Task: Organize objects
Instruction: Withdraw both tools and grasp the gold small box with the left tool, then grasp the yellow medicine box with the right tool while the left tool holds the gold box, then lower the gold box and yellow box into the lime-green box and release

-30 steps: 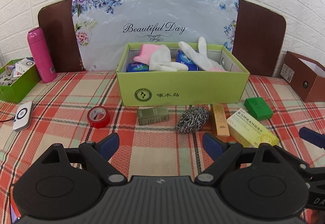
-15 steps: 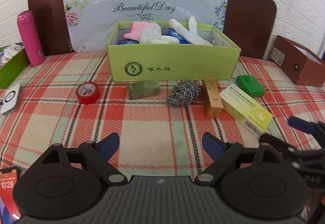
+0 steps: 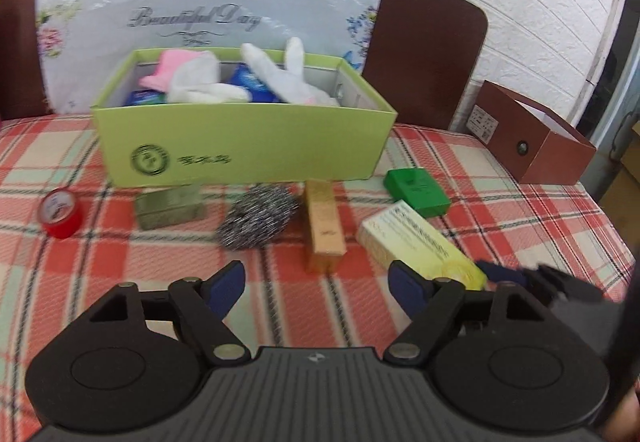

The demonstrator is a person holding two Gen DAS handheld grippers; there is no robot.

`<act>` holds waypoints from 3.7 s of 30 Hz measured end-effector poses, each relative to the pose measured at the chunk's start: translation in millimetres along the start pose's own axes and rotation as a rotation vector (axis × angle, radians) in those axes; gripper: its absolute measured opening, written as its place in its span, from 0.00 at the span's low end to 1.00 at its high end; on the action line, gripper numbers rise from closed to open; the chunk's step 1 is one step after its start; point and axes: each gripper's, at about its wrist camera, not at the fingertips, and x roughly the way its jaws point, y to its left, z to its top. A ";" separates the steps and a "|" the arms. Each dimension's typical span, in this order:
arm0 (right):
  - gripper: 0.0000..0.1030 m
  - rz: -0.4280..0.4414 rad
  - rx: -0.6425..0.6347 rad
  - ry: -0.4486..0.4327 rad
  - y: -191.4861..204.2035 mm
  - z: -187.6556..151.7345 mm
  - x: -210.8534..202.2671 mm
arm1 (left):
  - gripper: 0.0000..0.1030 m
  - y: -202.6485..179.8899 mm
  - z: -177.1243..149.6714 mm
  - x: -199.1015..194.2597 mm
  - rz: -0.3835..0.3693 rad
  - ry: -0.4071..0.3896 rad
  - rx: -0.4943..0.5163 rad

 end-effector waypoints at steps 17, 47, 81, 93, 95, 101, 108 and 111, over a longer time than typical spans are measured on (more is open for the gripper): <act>0.69 0.124 -0.020 0.160 50.1 -34.4 -57.8 | 0.25 22.1 -39.5 -13.4 0.002 0.152 0.018; 0.68 0.043 0.054 0.119 64.1 -10.0 -20.3 | 0.26 31.5 -44.0 -15.6 0.018 0.147 0.029; 0.63 0.174 -0.087 0.125 63.9 24.2 -23.3 | 0.24 43.8 18.8 -39.9 -0.041 0.019 -0.003; 0.63 0.155 0.018 -0.190 38.5 165.7 3.9 | 0.24 30.9 134.1 -36.2 -0.058 -0.188 0.012; 0.63 0.127 0.028 -0.218 35.6 182.7 22.5 | 0.24 33.0 152.3 -24.9 -0.045 -0.205 0.011; 0.67 0.088 0.024 -0.234 29.5 202.9 88.8 | 0.26 59.5 177.4 29.1 -0.003 -0.185 -0.023; 0.96 0.008 -0.108 -0.181 39.3 162.8 119.2 | 0.76 90.2 142.3 53.1 0.069 -0.176 -0.071; 0.99 0.003 -0.114 -0.189 42.6 152.5 114.7 | 0.76 92.7 135.8 53.5 0.077 -0.166 -0.080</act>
